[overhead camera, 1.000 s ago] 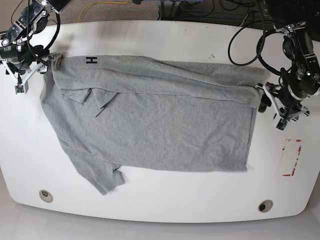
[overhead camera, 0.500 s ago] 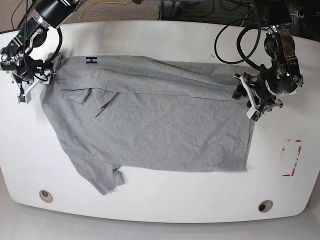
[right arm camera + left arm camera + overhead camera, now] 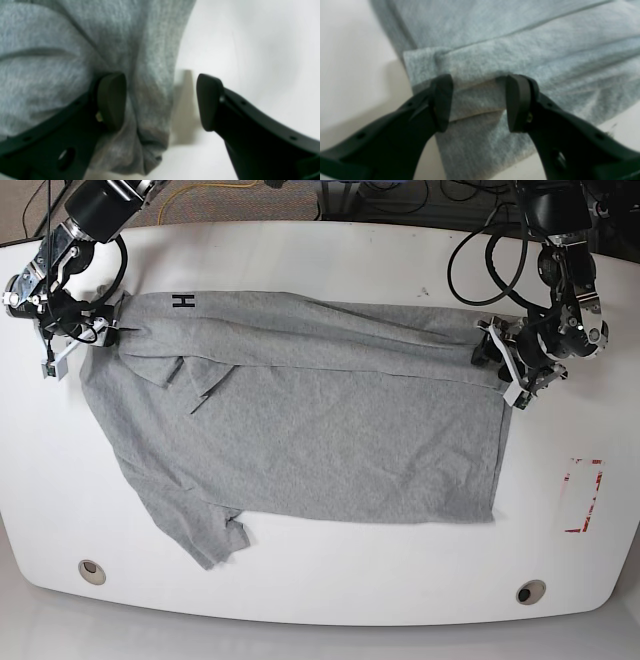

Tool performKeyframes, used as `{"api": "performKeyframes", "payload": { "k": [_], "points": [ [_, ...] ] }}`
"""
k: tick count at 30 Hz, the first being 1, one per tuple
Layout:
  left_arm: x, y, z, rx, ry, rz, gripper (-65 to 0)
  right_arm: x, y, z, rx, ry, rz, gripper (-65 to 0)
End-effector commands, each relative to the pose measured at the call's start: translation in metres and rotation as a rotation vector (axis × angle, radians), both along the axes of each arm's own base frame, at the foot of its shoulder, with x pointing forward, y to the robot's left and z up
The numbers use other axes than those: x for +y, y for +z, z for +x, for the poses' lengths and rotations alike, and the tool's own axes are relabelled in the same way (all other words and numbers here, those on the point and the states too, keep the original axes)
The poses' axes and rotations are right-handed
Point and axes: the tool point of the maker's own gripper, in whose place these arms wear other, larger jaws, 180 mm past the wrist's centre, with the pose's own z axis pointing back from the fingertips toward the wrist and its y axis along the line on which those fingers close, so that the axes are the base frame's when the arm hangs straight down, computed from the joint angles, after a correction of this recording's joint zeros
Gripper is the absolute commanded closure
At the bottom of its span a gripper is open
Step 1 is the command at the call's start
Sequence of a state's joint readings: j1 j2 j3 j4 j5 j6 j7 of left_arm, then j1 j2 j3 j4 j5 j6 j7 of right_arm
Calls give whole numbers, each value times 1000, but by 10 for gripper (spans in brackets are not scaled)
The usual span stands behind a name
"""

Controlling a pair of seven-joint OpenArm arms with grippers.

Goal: Layout the t-shirt on the table in an organized manner, then fold the t-shirt properly
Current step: 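Pull the held shirt edge with both grippers to straighten it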

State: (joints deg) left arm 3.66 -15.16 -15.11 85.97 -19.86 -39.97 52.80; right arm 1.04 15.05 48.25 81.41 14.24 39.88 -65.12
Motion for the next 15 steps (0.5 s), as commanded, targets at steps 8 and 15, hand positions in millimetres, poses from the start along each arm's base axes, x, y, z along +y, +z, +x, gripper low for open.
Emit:
{"api": "performKeyframes", "payload": {
  "k": [8, 15],
  "points": [
    [23, 4, -1, 4, 0, 62, -318, -17, 6, 2, -15, -7, -18, -311],
    [28, 4, -4, 11, -1, 75, -318, -19, 8, 4, -8, 9, -33, -127]
  ]
}}
